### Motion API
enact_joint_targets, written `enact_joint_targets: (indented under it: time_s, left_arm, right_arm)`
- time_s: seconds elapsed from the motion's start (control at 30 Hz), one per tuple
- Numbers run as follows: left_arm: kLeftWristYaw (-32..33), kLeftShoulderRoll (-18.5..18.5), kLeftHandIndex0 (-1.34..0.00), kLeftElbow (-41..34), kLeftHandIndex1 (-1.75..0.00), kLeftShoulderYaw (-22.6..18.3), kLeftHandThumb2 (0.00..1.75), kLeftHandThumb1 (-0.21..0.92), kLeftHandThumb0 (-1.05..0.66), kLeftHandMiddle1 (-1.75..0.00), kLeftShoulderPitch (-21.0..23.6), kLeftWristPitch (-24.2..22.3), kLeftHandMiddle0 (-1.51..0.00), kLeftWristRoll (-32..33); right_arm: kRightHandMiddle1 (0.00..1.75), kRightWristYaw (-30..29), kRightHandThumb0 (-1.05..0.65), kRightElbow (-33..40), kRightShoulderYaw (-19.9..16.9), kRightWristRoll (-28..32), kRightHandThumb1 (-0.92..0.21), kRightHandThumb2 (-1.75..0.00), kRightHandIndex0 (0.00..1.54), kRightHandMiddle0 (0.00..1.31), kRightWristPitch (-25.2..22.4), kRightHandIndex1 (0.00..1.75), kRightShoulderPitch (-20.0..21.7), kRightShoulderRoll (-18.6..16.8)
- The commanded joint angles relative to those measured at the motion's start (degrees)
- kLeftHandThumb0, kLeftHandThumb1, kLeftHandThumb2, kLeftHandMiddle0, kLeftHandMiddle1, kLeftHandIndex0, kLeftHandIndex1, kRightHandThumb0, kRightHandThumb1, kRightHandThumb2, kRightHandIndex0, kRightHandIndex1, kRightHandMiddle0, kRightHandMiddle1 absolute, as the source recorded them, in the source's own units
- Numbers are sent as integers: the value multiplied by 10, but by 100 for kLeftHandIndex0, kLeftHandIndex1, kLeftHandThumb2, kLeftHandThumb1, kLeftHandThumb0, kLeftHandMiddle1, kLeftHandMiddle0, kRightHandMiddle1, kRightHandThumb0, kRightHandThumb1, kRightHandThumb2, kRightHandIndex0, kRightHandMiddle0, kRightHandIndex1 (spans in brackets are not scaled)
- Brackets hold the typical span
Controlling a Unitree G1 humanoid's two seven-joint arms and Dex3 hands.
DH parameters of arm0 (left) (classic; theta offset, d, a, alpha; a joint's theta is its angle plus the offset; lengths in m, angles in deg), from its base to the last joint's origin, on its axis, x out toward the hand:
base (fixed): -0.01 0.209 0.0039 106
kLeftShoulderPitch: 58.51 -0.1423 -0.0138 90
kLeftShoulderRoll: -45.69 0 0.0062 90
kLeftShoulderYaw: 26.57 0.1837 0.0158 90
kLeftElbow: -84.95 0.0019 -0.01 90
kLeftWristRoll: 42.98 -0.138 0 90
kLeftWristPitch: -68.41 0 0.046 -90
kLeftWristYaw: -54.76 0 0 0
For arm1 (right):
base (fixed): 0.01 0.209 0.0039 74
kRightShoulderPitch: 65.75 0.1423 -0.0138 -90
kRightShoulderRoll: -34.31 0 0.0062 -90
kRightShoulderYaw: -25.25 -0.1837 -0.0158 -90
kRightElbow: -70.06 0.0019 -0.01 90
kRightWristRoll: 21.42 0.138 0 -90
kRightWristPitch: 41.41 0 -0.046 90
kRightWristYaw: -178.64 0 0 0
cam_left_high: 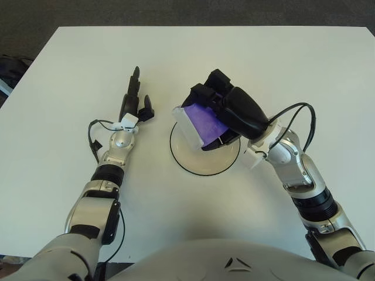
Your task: Put the tissue paper into the plate.
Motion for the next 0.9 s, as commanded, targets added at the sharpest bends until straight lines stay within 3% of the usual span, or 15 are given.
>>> enact_joint_targets:
  time_s: [0.0,0.03,0.07,0.17,0.37,0.87]
  left_arm:
    - [26,-37,0,60,0,19,102,92,-90,0,-79,5,0,-19]
    - [27,-38,0,61,0,19,101,92,-90,0,-78,5,0,-20]
    - [28,-38,0,61,0,19,101,92,-90,0,-78,5,0,-21]
    - [30,-38,0,62,0,19,100,92,-89,0,-78,6,0,-22]
    - [32,-37,0,63,0,20,100,92,-89,0,-78,7,0,-22]
    - [31,-36,0,61,0,19,100,92,-89,0,-80,8,0,-22]
  right_arm:
    - [128,-5,-69,-3,0,-10,-89,-68,7,9,21,110,-16,9]
    - [96,-1,-78,-4,2,-9,-90,-72,5,5,24,80,-18,13]
    - [74,1,-83,-5,2,-9,-91,-75,3,3,26,61,-19,15]
    - [48,3,-89,-5,2,-9,-92,-78,1,1,29,37,-20,16]
    - [36,4,-92,-5,1,-10,-92,-79,1,0,30,27,-20,15]
    - [35,5,-92,-4,2,-12,-92,-79,1,0,30,24,-21,11]
